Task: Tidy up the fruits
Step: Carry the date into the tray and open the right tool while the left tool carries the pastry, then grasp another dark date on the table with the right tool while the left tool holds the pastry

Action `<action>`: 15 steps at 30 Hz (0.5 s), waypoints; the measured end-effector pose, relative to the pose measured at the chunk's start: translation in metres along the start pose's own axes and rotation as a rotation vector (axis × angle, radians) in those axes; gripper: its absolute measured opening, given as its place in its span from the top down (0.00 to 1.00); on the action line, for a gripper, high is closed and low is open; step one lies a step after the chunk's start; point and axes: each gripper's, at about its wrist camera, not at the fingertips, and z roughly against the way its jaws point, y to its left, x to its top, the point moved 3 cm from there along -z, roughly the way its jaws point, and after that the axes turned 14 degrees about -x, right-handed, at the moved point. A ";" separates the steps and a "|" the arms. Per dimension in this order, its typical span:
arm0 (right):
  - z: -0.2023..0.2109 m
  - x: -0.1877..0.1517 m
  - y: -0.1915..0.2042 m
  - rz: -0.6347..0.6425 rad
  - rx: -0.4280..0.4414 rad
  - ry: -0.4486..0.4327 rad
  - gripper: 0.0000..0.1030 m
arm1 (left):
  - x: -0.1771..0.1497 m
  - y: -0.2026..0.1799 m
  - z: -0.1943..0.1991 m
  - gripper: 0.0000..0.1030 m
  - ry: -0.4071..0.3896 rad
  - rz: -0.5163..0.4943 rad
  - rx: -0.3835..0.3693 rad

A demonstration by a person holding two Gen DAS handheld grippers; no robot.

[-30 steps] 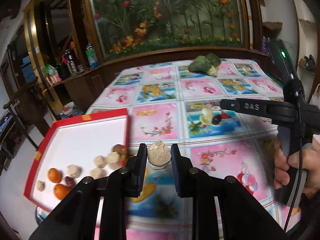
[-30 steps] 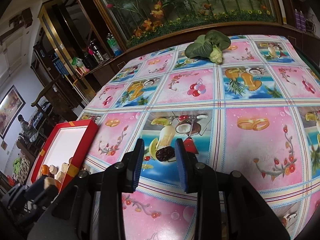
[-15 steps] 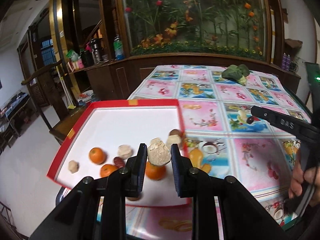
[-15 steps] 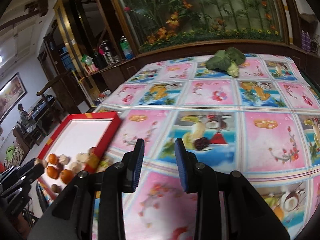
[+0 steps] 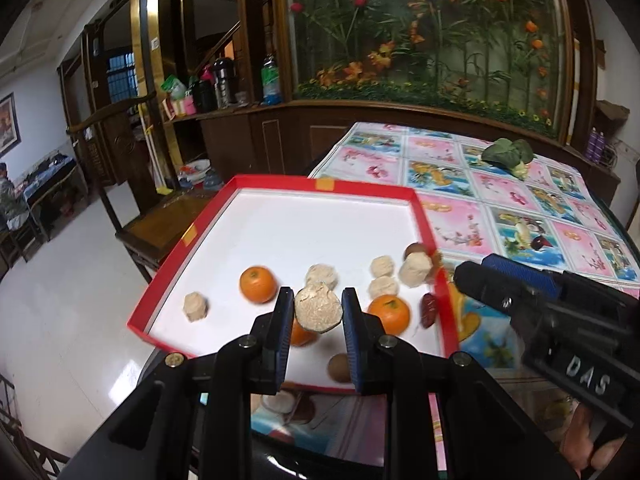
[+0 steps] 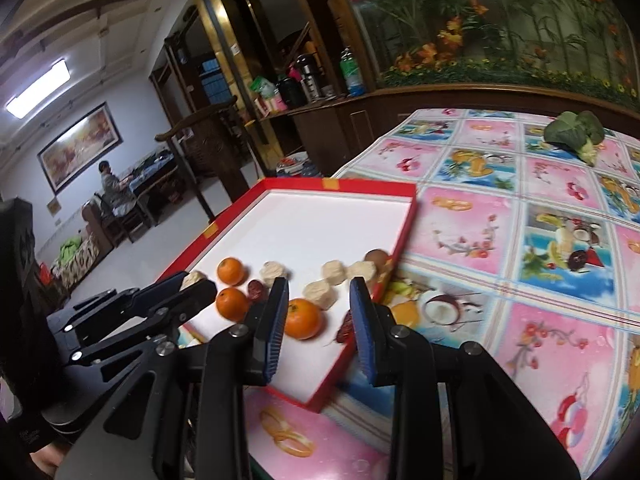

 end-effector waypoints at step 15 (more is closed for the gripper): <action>-0.039 -0.030 0.029 0.075 0.019 0.168 0.67 | -0.012 0.038 -0.021 0.78 0.039 0.081 0.064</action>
